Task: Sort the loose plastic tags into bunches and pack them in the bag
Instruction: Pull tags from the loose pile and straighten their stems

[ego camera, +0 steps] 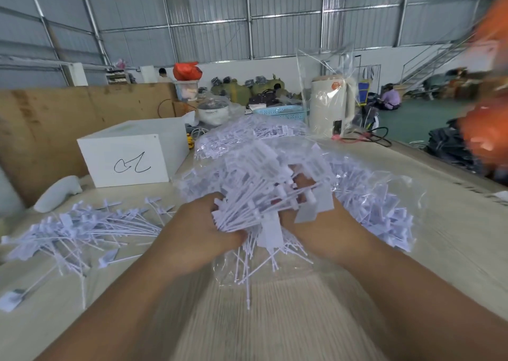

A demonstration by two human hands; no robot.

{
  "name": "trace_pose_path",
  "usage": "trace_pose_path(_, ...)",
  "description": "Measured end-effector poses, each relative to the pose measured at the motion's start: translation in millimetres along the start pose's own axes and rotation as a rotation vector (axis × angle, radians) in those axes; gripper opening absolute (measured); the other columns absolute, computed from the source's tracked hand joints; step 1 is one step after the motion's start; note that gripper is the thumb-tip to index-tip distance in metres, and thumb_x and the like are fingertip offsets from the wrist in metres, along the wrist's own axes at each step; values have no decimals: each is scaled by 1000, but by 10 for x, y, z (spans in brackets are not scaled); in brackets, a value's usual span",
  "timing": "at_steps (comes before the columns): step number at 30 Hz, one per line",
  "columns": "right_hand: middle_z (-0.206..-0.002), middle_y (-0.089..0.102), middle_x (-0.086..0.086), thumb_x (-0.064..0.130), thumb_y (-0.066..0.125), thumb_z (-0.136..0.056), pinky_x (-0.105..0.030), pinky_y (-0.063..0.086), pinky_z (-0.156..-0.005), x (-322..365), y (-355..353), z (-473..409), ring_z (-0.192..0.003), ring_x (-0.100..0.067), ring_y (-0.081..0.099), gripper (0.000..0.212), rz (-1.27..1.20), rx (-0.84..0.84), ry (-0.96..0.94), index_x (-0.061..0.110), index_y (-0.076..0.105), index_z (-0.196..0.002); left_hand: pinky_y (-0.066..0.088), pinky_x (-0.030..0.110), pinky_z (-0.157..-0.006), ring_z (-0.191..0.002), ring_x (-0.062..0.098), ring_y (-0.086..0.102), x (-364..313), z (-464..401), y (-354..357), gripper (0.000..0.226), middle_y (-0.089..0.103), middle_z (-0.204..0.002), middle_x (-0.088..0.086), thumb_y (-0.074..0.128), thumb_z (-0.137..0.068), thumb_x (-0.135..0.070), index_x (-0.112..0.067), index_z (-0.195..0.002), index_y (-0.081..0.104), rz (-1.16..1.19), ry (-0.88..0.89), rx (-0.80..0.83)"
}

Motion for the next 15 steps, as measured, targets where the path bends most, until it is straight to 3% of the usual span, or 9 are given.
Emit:
trace_pose_path(2, -67, 62, 18, -2, 63, -85, -14, 41, -48, -39, -64, -23, -51, 1, 57, 28, 0, 12, 68, 25, 59, -90, 43, 13, -55, -64, -1, 65, 0, -17, -29, 19, 70, -75, -16, 80, -65, -28, -27, -79, 66, 22, 2, -43)
trace_pose_path(3, -80, 64, 21, 2, 66, -81, -10, 42, -46, -42, -132, -35, -57, 7, 60, 35, -1, -2, 106, 26, 57, -105, 41, 11, -52, -62, -3, 64, 10, -24, -58, 17, 70, -73, -18, 80, -68, -24, -26, -78, 66, 22, -8, -68)
trace_pose_path(5, -112, 55, 30, 17, 69, -70, -8, 47, -60, 0, -321, -56, -90, 15, 58, 73, -10, -56, 77, 40, 41, -133, 39, 15, -52, -63, -6, 62, 50, -28, -124, 17, 68, -73, -22, 80, -69, -26, -26, -78, 66, -13, -56, -106)
trace_pose_path(6, -123, 48, 32, 24, 69, -64, -13, 49, -73, 47, -425, -52, -105, 17, 51, 84, -55, -102, 52, 46, 34, -139, 38, 18, -53, -63, -7, 62, 66, -22, -149, 19, 68, -72, -25, 80, -66, -32, -27, -78, 66, -34, -79, -117)
trace_pose_path(8, -138, 40, 29, 43, 70, -61, -33, 40, -98, 162, -492, -51, -124, 10, 41, 84, -190, -140, 8, 56, 34, -137, 37, 21, -53, -60, -7, 60, 83, -6, -153, 24, 66, -68, -27, 78, -60, -41, -30, -76, 64, -73, -103, -109)
trace_pose_path(10, -151, 29, 25, 64, 59, -68, -47, 26, -108, 192, -426, -46, -130, 6, 32, 74, -240, -136, 26, 60, 33, -137, 42, 22, -54, -55, -4, 59, 50, 15, -81, 24, 65, -65, -24, 76, -61, -43, -33, -77, 61, -127, -93, -64)
trace_pose_path(11, -155, 23, 24, 70, 49, -72, -47, 21, -110, 197, -363, -50, -132, 4, 28, 71, -200, -127, 29, 59, 30, -140, 47, 24, -57, -57, -3, 60, 32, 24, -37, 26, 66, -67, -21, 72, -59, -47, -35, -79, 61, -164, -79, -44)
trace_pose_path(13, -153, 24, 31, 79, 32, -78, -31, 20, -106, 196, -176, -36, -130, 16, 28, 64, -79, -58, 2, 63, 29, -139, 54, 29, -67, -70, 2, 65, 10, 38, 27, 40, 68, -78, -20, 64, -53, -57, -38, -89, 59, -285, -53, -7)
trace_pose_path(15, -133, 35, 47, 80, 28, -83, -12, 22, -92, 138, -25, 1, -106, 38, 28, 55, -31, 18, 12, 64, 34, -136, 54, 30, -72, -76, 5, 65, 30, 31, 55, 49, 67, -83, -21, 63, -52, -62, -38, -93, 57, -366, -36, 27)
Point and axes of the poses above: each hand's wrist, its own z-axis away from the middle knuckle, its own y-axis out of the palm, x = y × z, the point moved 7 cm from there along -z, towards the middle knuckle
